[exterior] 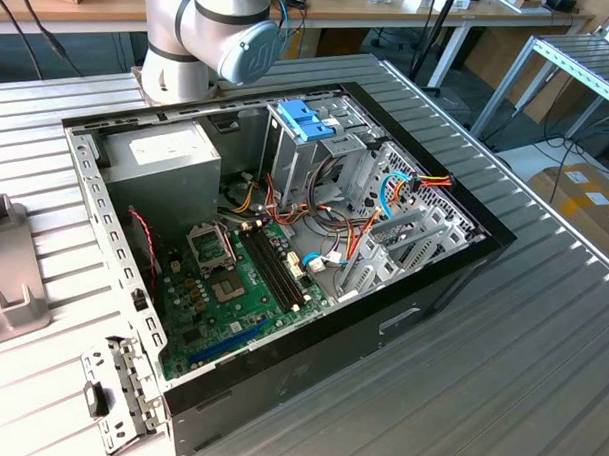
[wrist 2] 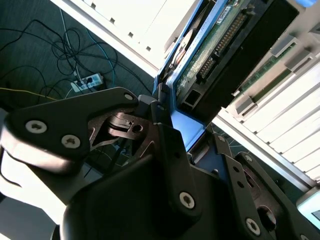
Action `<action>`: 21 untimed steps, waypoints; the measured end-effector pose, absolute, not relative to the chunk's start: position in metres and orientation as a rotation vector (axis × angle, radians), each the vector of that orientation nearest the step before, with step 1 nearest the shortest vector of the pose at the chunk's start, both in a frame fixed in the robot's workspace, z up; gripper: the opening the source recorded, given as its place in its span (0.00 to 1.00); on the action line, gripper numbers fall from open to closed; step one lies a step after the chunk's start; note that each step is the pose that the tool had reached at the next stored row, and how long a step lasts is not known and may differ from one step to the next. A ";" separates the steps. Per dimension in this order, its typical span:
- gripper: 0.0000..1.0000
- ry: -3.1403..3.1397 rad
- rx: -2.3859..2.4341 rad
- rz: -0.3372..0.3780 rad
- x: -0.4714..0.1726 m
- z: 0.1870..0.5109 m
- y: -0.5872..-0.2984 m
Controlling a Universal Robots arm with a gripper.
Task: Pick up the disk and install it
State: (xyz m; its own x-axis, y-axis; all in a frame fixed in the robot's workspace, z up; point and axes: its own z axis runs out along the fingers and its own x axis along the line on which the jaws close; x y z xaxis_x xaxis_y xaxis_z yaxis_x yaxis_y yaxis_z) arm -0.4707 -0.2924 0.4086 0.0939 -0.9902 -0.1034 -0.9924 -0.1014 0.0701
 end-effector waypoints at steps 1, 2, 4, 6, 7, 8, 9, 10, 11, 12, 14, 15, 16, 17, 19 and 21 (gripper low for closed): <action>0.37 2.094 -2.310 0.194 -0.471 0.409 -0.292; 0.37 2.094 -2.310 0.194 -0.471 0.409 -0.292; 0.37 2.094 -2.310 0.194 -0.471 0.410 -0.292; 0.37 2.094 -2.310 0.194 -0.471 0.410 -0.292; 0.37 2.094 -2.310 0.194 -0.471 0.411 -0.292; 0.37 2.094 -2.310 0.194 -0.471 0.411 -0.292; 0.37 2.094 -2.310 0.194 -0.471 0.411 -0.292; 0.37 2.094 -2.310 0.194 -0.471 0.412 -0.292; 0.37 2.094 -2.310 0.194 -0.471 0.412 -0.292; 0.37 2.094 -2.310 0.194 -0.471 0.412 -0.292; 0.37 2.094 -2.310 0.194 -0.471 0.413 -0.292; 0.37 2.094 -2.310 0.194 -0.471 0.413 -0.292; 0.37 2.094 -2.310 0.194 -0.471 0.413 -0.292; 0.37 2.094 -2.310 0.194 -0.471 0.414 -0.292; 0.37 2.094 -2.310 0.194 -0.471 0.414 -0.292; 0.37 2.094 -2.310 0.194 -0.471 0.415 -0.292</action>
